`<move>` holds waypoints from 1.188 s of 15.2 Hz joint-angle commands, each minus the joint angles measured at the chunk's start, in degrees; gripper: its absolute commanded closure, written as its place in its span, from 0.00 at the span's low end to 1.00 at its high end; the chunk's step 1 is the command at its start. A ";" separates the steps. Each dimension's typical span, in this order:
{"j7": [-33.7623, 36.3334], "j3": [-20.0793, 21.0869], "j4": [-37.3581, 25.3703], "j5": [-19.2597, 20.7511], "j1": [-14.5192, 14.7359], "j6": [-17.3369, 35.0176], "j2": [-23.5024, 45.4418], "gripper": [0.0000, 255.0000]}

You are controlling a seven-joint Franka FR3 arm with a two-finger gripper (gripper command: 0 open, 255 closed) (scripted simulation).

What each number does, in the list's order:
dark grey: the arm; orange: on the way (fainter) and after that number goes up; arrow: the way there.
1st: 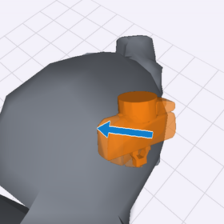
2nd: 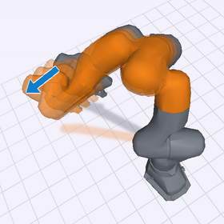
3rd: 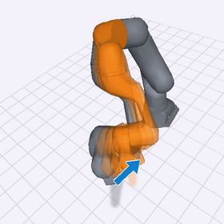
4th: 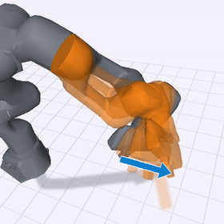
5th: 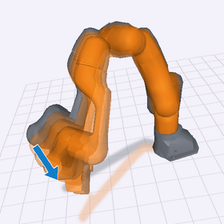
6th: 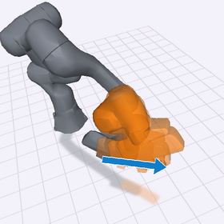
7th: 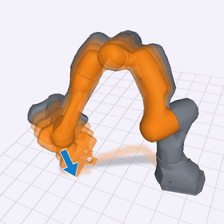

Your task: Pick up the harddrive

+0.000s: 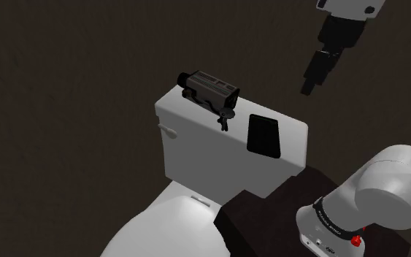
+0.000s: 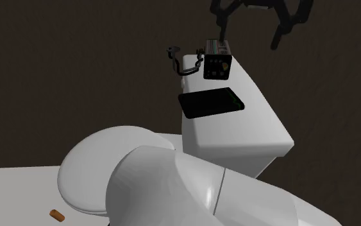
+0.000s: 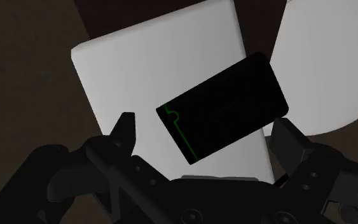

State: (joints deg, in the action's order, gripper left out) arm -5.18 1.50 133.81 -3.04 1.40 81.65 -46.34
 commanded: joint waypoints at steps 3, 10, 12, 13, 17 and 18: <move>2.69 7.94 3.87 3.73 1.91 3.38 -4.94 0.00; 13.48 38.49 18.73 14.20 10.75 13.28 -16.52 0.00; 17.42 48.50 22.77 16.40 13.39 15.51 -17.40 0.00; 19.58 53.83 24.65 17.36 14.48 16.53 -17.33 0.00; 27.42 72.73 29.67 19.79 15.58 19.39 -14.95 0.00; 28.11 73.61 29.79 19.36 15.20 19.77 -14.50 0.00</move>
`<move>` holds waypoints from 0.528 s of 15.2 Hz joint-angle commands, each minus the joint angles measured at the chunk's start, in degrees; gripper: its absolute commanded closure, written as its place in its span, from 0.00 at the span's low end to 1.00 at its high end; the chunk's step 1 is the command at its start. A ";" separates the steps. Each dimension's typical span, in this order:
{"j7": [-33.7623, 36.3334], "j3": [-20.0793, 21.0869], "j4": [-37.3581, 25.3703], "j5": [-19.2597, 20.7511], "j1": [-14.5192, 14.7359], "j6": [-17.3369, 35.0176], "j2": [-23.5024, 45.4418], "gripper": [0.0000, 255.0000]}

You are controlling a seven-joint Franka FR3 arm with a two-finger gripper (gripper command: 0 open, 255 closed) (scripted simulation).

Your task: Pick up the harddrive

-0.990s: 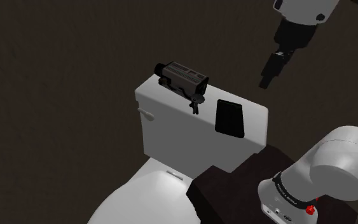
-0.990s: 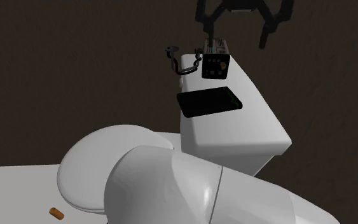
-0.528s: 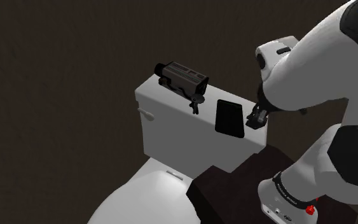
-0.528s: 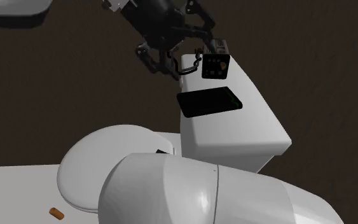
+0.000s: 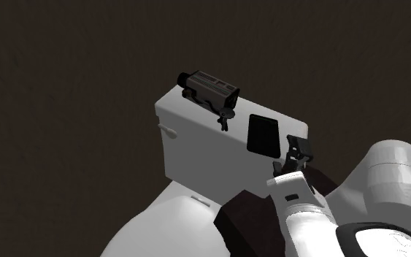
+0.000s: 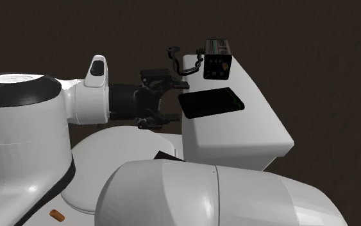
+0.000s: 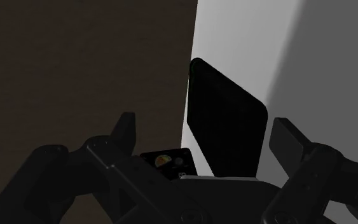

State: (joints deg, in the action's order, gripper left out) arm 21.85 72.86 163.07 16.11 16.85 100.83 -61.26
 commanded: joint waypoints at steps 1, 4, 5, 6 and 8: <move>1.76 3.15 0.64 -0.22 -0.66 0.99 0.86 0.00; 3.82 5.95 0.88 -1.48 -2.07 2.23 2.24 0.00; 4.50 6.91 0.93 -1.88 -2.61 2.66 2.69 0.00; 5.58 8.48 0.98 -2.51 -3.52 3.36 3.40 0.00; 5.58 8.48 0.98 -2.52 -3.51 3.36 3.39 0.00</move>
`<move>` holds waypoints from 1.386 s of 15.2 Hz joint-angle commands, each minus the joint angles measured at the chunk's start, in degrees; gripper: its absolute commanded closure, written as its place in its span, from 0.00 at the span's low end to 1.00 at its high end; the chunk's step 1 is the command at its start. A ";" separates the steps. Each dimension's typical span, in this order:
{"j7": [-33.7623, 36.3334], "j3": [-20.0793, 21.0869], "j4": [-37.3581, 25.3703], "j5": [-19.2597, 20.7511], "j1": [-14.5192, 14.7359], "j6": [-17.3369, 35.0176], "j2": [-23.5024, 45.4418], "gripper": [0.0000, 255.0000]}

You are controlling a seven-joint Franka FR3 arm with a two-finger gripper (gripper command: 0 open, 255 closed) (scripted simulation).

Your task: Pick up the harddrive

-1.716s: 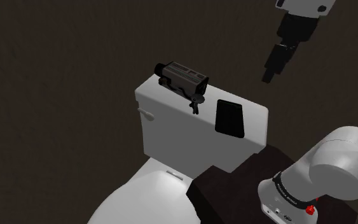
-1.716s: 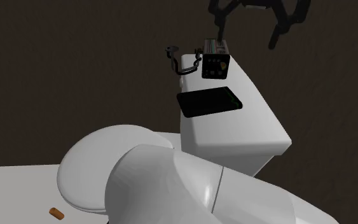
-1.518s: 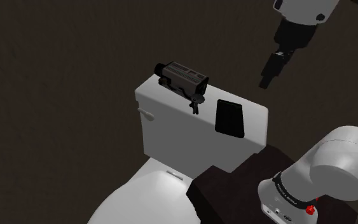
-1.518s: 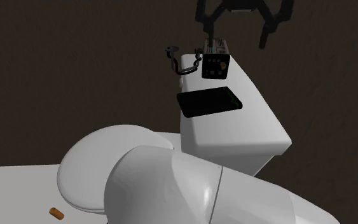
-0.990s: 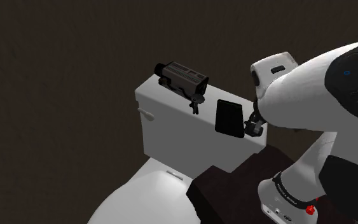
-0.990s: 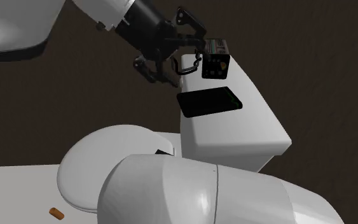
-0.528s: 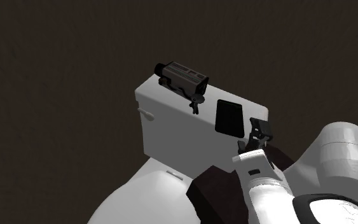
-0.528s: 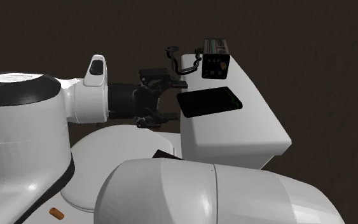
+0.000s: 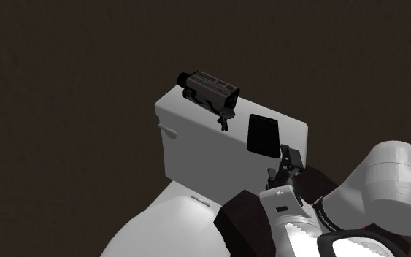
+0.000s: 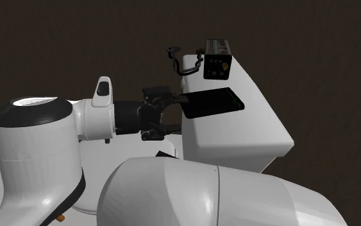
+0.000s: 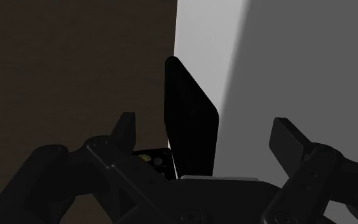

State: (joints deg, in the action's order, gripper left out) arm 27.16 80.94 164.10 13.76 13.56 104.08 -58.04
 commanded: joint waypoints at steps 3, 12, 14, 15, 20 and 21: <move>0.28 0.41 -0.03 -0.16 -0.26 0.18 0.18 1.00; -1.09 -1.59 -0.13 0.66 0.91 -0.77 -0.70 1.00; -2.45 -3.50 -0.26 1.49 1.93 -1.63 -1.61 1.00; -3.13 -4.42 -0.34 1.92 2.39 -2.04 -2.06 1.00; -6.54 -8.78 -0.96 4.10 4.24 -3.94 -4.31 1.00; -7.21 -9.61 -1.12 4.54 4.52 -4.29 -4.75 1.00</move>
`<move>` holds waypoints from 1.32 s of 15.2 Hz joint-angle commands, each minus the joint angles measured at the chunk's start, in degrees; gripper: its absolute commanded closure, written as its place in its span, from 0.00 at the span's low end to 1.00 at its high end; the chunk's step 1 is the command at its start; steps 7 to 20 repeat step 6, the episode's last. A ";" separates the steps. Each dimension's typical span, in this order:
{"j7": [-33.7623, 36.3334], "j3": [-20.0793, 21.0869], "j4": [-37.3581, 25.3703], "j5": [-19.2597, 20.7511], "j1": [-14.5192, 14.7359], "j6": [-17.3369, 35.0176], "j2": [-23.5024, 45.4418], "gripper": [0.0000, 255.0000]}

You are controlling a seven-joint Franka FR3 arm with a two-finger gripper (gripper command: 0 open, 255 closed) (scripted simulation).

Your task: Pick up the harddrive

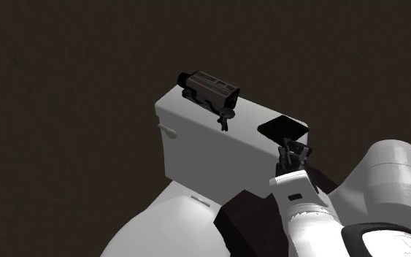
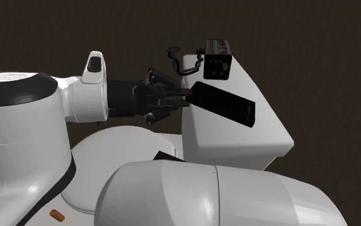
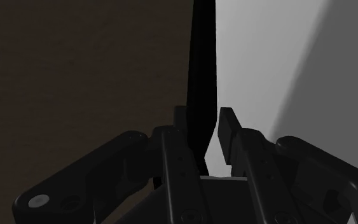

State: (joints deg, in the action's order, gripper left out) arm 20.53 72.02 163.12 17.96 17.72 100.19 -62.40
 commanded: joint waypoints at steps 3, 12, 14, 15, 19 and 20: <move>-2.59 -3.06 -0.71 1.70 1.05 -1.40 -1.65 1.00; -3.36 -3.95 -0.95 2.23 1.26 -1.76 -2.12 1.00; -3.36 -3.95 -0.95 2.23 1.26 -1.76 -2.12 1.00; -3.36 -3.95 -0.95 2.23 1.26 -1.76 -2.12 1.00; -3.36 -3.95 -0.95 2.23 1.26 -1.76 -2.12 1.00; -3.36 -3.95 -0.95 2.23 1.26 -1.76 -2.12 1.00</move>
